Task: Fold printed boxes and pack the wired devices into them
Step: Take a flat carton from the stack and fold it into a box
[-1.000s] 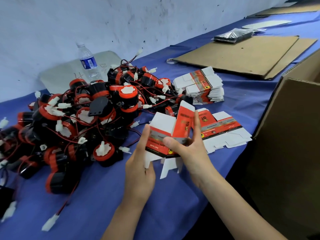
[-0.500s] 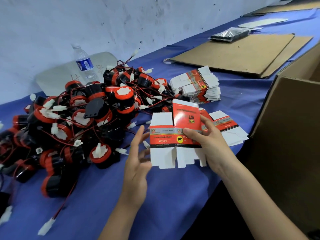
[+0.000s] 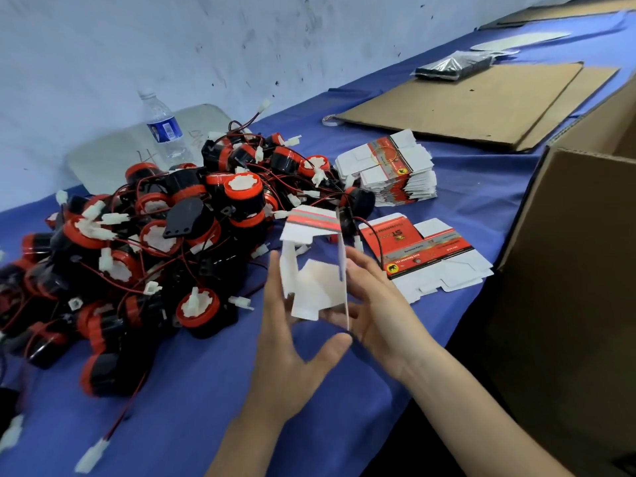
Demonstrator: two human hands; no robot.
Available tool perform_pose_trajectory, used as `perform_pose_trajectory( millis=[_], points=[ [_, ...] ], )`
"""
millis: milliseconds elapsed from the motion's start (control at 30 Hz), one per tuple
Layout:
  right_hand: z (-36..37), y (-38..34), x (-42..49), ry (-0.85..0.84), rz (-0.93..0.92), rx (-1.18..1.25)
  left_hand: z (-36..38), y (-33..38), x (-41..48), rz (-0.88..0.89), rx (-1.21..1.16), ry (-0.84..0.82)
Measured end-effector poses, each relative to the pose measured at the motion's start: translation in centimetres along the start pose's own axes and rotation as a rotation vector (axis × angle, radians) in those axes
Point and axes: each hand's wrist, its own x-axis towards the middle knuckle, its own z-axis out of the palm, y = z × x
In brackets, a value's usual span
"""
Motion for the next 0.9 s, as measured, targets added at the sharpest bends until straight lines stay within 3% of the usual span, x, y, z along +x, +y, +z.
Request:
perform_pose_trajectory(
  millis=[100,233,333,400,500,633,800,900],
  points=[
    [0.1,0.3,-0.3,-0.002,0.036,-0.104,0.1,-0.4,0.1,-0.038,0.077,0.01],
    [-0.3,0.7,-1.0,-0.018,-0.012,-0.342,-0.3,-0.4,0.5,0.007,0.155,0.188],
    [-0.6,0.9,-1.0,0.001,-0.206,-0.59,-0.6,-0.1,0.6,-0.04,0.112,0.301],
    [-1.1,0.6,-0.8,0.075,-0.407,-0.606,-0.8,-0.1,0.5,-0.071,0.102,0.326],
    [-1.9,-0.1,-0.4,-0.025,-0.561,-0.528,-1.1,0.1,0.6,-0.069,0.062,0.269],
    [-1.2,-1.0,0.2,-0.255,-0.534,-0.573,-1.2,0.0,0.6,-0.016,0.074,0.145],
    [-0.8,-0.9,0.1,-0.274,-0.502,-0.539,-1.6,-0.1,0.8,-0.017,-0.058,0.074],
    [-0.7,0.4,-0.6,-0.202,-0.52,-0.526,-1.7,0.1,0.9,-0.003,-0.028,0.078]
  ],
)
